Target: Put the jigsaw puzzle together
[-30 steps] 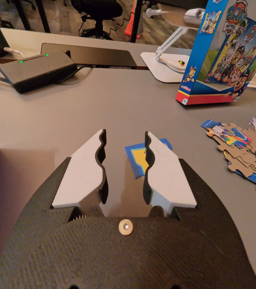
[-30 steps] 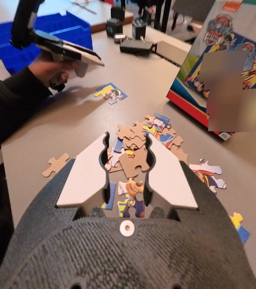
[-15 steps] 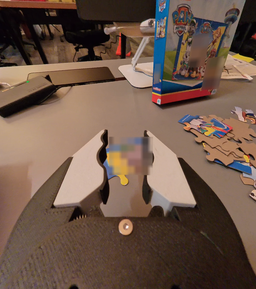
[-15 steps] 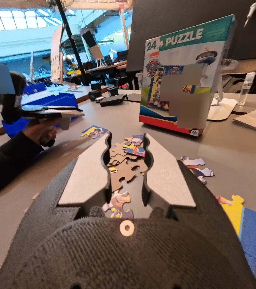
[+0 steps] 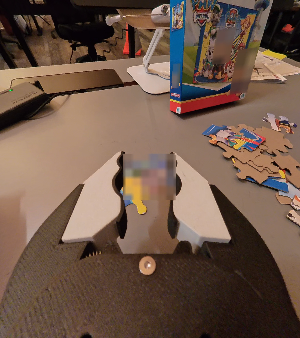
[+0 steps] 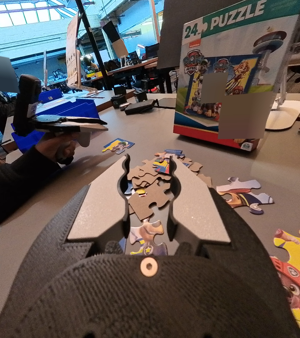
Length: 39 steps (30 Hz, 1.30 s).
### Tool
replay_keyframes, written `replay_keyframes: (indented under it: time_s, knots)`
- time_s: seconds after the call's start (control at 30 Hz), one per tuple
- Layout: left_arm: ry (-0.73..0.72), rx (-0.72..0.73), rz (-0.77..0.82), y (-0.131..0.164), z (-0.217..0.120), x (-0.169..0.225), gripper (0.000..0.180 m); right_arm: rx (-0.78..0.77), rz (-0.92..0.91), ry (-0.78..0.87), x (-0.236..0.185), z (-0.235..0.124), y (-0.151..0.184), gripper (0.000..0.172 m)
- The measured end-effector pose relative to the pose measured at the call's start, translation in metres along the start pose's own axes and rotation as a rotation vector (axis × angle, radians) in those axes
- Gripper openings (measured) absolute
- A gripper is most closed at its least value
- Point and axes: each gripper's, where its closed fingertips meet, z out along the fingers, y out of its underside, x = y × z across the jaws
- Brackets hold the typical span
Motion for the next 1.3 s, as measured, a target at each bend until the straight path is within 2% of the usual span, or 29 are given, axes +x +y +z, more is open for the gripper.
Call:
replay_keyframes:
  time_s: [0.33,1.3]
  knots:
    - [-0.004,-0.023,0.016,0.0042,0.0035,0.0024,0.045,0.028,0.052,-0.025,0.0002,-0.003,-0.0037,0.043]
    - [-0.006,-0.034,0.024,0.0061,0.005,0.0029,0.043,0.037,0.037,-0.005,0.0011,-0.0046,-0.0057,0.043]
